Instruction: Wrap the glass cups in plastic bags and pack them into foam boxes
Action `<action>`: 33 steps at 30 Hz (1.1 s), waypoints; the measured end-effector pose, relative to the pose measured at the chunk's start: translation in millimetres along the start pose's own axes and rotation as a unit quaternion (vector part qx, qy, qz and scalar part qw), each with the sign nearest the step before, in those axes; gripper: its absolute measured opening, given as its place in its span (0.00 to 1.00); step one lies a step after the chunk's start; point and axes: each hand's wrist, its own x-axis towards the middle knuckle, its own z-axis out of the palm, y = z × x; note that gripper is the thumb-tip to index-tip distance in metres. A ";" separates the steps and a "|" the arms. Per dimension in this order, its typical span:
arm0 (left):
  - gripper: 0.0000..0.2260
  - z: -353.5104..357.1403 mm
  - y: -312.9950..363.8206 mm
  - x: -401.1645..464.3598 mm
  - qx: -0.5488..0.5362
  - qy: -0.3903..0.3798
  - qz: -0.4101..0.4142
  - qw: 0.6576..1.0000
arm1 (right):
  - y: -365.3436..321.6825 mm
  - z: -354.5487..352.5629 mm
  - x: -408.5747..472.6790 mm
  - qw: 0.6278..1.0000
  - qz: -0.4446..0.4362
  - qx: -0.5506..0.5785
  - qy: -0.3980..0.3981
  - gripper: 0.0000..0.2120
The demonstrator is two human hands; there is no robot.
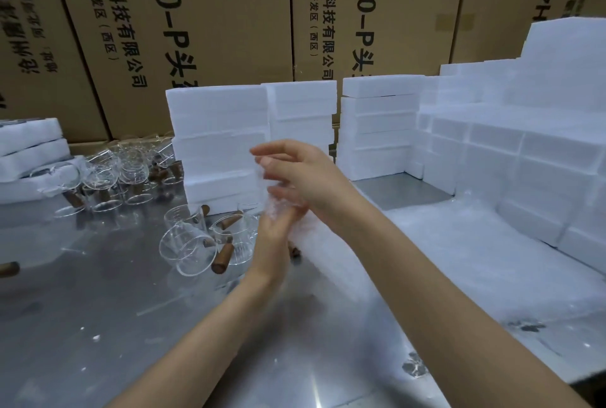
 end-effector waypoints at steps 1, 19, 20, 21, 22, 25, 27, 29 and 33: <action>0.06 -5.0 -1.0 4.3 -0.004 0.019 -0.020 1.000 | 3.8 -2.1 0.1 1.000 -0.001 0.000 0.004 0.09; 0.13 -37.0 -5.8 28.4 -0.084 0.142 -0.107 0.981 | 63.5 -87.3 -25.3 0.986 0.113 -0.090 0.087 0.15; 0.19 -37.1 -5.2 28.3 -0.069 0.149 -0.112 0.980 | 63.7 -86.7 -23.6 0.985 0.098 -0.072 0.121 0.12; 0.28 -36.7 -4.9 27.9 -0.043 0.155 -0.120 0.980 | 64.4 -86.0 -21.9 0.982 0.086 -0.052 0.157 0.10; 0.36 -35.9 -4.8 27.3 -0.005 0.162 -0.123 0.979 | 65.1 -85.1 -20.6 0.978 0.077 -0.034 0.193 0.07; 0.42 -27.0 -1.5 19.1 0.117 0.153 -0.033 0.981 | 71.3 -81.9 -17.1 0.955 0.067 -0.026 0.288 0.06; 0.41 -20.5 -0.4 12.4 0.213 0.102 0.058 0.970 | 76.3 -78.5 -14.8 0.941 0.073 -0.053 0.326 0.08; 0.42 -14.0 0.1 5.2 0.310 0.033 0.158 0.937 | 80.5 -74.6 -12.7 0.931 0.063 -0.088 0.349 0.09; 0.41 -0.6 -2.0 -5.9 0.418 -0.061 0.343 0.839 | 84.5 -67.3 -12.1 0.915 0.020 -0.172 0.365 0.08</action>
